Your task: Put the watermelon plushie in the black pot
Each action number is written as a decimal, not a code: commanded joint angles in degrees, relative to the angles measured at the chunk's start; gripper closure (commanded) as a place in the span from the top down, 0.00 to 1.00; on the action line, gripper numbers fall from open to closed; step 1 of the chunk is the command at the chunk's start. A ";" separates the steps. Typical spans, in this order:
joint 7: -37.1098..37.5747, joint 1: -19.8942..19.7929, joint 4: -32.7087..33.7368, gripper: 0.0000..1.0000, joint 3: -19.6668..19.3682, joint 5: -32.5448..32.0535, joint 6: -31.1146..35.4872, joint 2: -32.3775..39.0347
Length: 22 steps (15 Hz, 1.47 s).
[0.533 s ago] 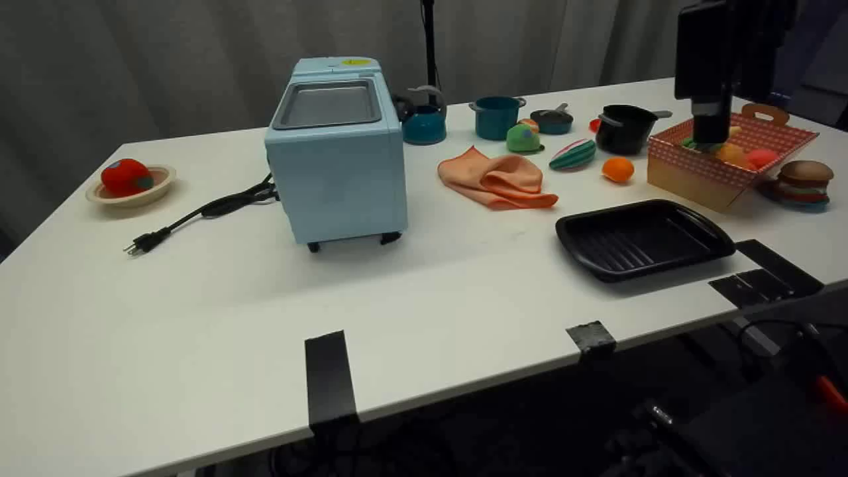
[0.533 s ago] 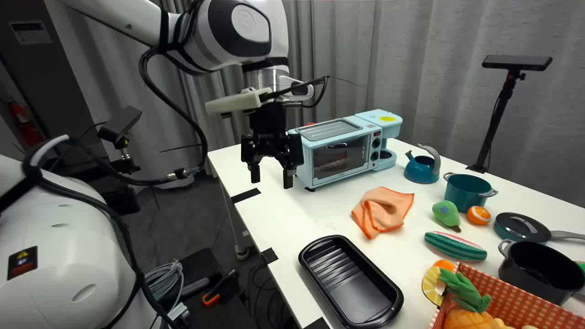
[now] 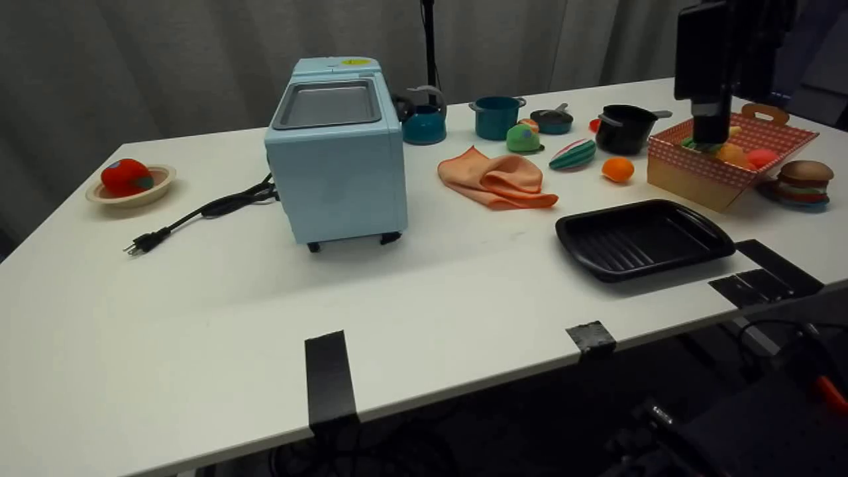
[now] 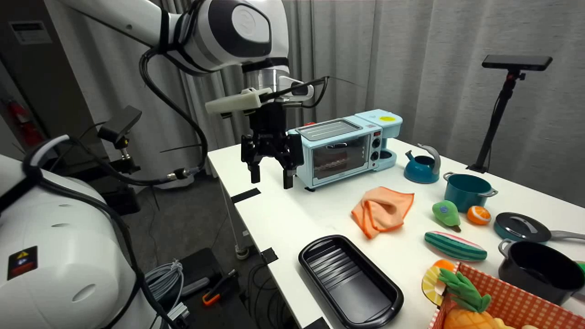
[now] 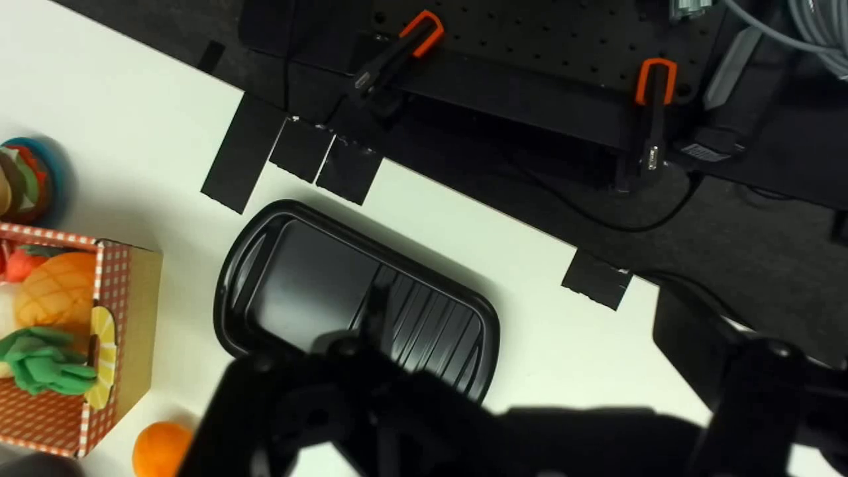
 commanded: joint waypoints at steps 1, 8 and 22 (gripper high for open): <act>0.46 1.18 0.14 1.00 -1.05 -0.44 -0.24 0.12; -1.05 -1.94 5.04 1.00 -5.97 -1.08 1.09 2.49; 0.49 -8.36 31.03 1.00 -16.76 9.43 20.27 26.29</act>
